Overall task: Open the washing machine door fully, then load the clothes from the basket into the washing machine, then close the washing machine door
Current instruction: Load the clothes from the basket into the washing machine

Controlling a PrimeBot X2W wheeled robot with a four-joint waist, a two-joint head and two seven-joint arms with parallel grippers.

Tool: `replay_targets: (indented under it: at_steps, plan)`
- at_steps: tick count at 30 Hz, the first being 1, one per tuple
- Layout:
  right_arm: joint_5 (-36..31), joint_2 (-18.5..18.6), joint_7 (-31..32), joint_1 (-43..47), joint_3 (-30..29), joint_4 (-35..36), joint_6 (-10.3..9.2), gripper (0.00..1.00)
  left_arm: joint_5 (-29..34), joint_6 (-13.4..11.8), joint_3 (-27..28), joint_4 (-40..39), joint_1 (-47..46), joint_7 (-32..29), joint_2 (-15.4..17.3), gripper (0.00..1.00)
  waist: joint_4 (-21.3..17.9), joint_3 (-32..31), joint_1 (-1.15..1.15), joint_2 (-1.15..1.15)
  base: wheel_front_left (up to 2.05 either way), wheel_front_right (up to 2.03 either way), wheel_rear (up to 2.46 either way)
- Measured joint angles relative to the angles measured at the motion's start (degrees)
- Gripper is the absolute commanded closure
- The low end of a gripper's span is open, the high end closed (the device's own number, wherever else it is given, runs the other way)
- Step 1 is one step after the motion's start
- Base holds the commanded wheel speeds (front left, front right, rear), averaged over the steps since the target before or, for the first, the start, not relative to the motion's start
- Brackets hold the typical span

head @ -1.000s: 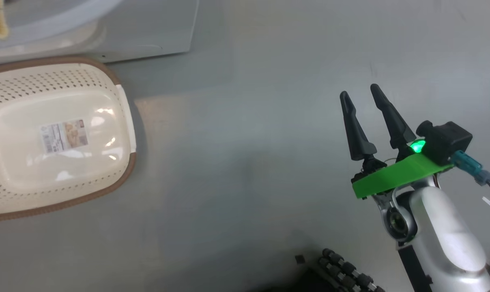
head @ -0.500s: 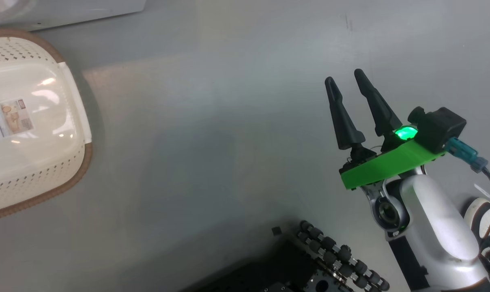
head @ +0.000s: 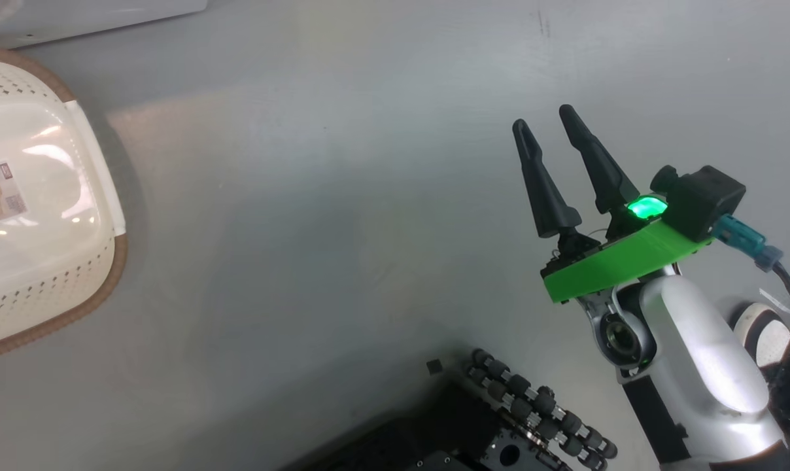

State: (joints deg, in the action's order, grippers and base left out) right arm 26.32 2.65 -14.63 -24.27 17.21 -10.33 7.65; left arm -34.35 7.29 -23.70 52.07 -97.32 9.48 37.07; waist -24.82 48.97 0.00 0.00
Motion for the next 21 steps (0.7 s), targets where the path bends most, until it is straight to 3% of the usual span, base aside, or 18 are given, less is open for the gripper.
replay_targets:
  at_steps: [5, 6, 7, 8, 21]
  plan:
    - [0.05, 0.00, 0.00, -1.04, -0.08, -0.10, 0.00, 0.00, 0.24, 0.01, -2.14, 5.53, -3.10, -0.13, 0.07, 1.00, -0.68, 0.12, 0.00, 0.00, 0.00, 0.00, 0.00]
    - [0.08, 0.00, 0.00, -1.30, -0.13, -0.07, 0.00, 0.00, 0.69, 0.02, -2.42, 6.33, -3.63, 0.18, 0.08, 0.81, -0.73, 0.13, 0.00, 0.00, 0.00, 0.00, 0.00]
    - [0.09, 0.00, 0.00, -1.42, -0.26, -0.05, 0.00, 0.00, 0.96, 0.07, -2.58, 7.06, -3.99, 0.36, 0.08, 0.52, -0.80, 0.14, 0.00, 0.00, 0.00, 0.00, 0.00]
    - [0.22, 0.00, 0.00, -1.45, -0.44, -0.04, 0.00, 0.00, 1.08, 0.08, -2.82, 7.77, -4.26, 0.60, 0.05, 0.00, -0.85, 0.12, 0.00, 0.00, 0.00, 0.00, 0.00]
    - [-1.16, 0.00, 0.00, -1.45, -2.88, -0.08, 0.00, 0.00, -0.70, 0.09, -8.23, 10.33, -3.75, 2.88, -2.12, 0.00, 0.85, -1.49, 0.00, 0.00, 0.00, 0.00, 0.00]
